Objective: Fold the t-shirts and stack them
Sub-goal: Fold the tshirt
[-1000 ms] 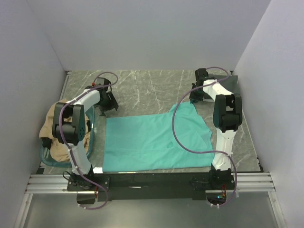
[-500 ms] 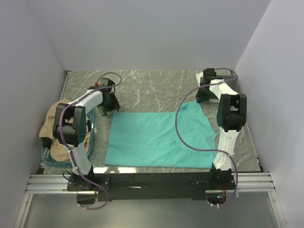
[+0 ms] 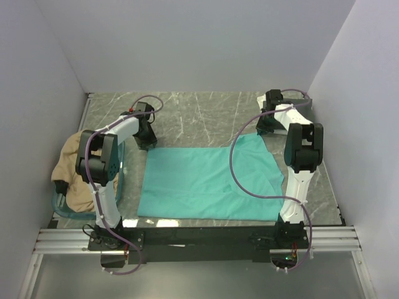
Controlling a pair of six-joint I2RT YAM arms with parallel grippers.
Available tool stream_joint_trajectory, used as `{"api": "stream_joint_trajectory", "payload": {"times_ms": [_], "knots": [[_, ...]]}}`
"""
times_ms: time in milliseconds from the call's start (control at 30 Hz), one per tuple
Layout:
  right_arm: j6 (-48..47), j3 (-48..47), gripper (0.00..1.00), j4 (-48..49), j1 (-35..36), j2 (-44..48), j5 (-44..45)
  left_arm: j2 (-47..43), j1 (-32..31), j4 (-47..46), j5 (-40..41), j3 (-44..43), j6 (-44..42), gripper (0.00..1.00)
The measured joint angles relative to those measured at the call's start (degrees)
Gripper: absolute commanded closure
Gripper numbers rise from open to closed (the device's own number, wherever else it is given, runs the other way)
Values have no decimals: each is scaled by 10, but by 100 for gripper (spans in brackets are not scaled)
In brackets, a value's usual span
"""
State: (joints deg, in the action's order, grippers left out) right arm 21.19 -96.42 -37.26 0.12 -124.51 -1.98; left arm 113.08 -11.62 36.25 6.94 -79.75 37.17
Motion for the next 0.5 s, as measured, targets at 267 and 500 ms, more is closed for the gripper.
{"api": "stream_joint_trajectory", "payload": {"times_ms": [267,500], "knots": [[0,0,100,0,0,0,-2,0,-3,1,-2,0,1,92],[0,0,100,-10,0,8,-4,0,-6,2,-11,-2,-1,99]]}}
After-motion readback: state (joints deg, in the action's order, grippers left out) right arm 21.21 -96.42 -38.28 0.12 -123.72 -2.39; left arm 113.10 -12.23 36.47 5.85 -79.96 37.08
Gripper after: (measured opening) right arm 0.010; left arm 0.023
